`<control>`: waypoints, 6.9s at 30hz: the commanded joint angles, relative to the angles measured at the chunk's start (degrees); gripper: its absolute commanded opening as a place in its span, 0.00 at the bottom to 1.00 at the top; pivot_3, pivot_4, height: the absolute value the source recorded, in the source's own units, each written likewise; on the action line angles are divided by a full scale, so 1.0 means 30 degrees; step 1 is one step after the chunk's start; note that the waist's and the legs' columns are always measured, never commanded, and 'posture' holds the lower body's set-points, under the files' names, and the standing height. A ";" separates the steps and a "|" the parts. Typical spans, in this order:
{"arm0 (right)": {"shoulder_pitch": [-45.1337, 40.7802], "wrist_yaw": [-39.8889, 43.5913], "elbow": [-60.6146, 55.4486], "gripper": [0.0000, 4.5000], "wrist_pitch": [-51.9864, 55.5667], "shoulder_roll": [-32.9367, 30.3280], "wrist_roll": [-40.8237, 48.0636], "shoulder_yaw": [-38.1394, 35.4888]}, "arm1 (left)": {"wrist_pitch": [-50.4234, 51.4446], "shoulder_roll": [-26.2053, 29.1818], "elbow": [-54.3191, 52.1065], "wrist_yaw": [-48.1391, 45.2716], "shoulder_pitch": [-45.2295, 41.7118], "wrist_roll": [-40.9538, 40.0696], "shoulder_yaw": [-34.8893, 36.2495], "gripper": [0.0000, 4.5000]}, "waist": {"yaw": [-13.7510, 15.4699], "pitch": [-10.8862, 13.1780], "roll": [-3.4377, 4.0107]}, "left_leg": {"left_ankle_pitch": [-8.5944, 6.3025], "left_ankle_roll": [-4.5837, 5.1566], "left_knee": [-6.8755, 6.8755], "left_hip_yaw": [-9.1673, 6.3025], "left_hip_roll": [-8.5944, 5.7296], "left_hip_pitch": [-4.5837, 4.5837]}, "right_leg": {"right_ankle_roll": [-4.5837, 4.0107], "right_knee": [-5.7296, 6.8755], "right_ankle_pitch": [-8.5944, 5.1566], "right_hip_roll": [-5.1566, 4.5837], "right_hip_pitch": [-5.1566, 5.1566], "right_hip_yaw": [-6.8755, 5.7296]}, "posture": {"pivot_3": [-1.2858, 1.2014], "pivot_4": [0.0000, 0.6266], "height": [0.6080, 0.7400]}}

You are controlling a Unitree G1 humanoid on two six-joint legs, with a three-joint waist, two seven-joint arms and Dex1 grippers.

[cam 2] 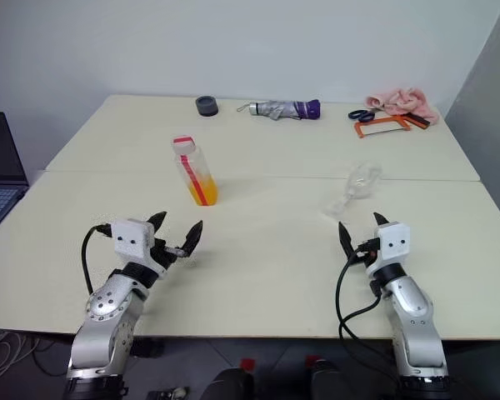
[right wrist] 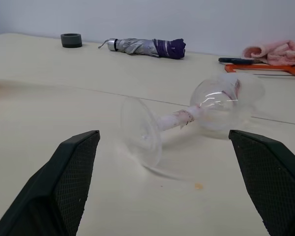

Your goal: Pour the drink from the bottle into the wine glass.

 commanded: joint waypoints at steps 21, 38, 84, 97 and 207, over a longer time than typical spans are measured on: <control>-0.2332 0.6945 -0.6174 1.00 0.7037 -0.4953 0.6362 0.2304 | 0.2887 -0.0981 0.0897 0.4821 -0.4779 0.3019 -0.0626 0.98 | 0.0017 0.0000 -0.0005 | 0.0000 0.0001 0.0014 -0.0019 -0.0096 -0.0008 | 0.0001 -0.0005 0.0000 0.0010 0.0008 -0.0019 | 0.52 0.24 1.00; -0.4117 0.7538 -0.5153 1.00 0.6797 -0.4907 0.5964 0.2833 | 0.2375 -0.1899 0.5516 0.6201 -0.9097 0.3739 -0.0961 0.98 | 0.0041 0.0000 -0.0011 | 0.0002 -0.0003 0.0026 -0.0021 -0.0111 -0.0024 | 0.0003 -0.0008 0.0002 -0.0001 0.0001 -0.0026 | 0.52 0.24 1.00; -0.5909 0.8609 -0.4247 1.00 0.6787 -0.4458 0.5953 0.3415 | 0.0491 -0.1734 1.1736 0.7878 -1.3963 0.4326 -0.1104 0.41 | 0.0023 0.0003 -0.0015 | 0.0044 -0.0078 0.0025 -0.0022 -0.0118 -0.0041 | 0.0003 -0.0010 0.0002 -0.0013 -0.0017 -0.0027 | 0.52 0.24 1.00; -0.5945 0.8257 -0.4883 1.00 0.7110 -0.4768 0.6152 0.2872 | 0.0481 -0.1757 0.9049 0.1782 -1.2659 0.1952 -0.2133 0.41 | 0.0025 0.0004 -0.0015 | 0.0047 -0.0084 0.0023 -0.0022 -0.0115 -0.0051 | 0.0002 -0.0013 0.0002 -0.0021 -0.0023 -0.0028 | 0.52 0.24 1.00; -0.7790 -0.1314 -0.9338 1.00 1.2674 -0.0989 0.3591 0.4774 | 0.1442 0.0991 0.8999 -1.7719 -1.4506 -0.1731 -0.5997 0.40 | -0.0075 0.0035 0.0025 | 0.0004 -0.0001 0.0026 -0.0044 -0.0122 -0.0094 | 0.0002 -0.0015 -0.0001 0.0009 -0.0060 -0.0011 | 0.52 0.24 1.00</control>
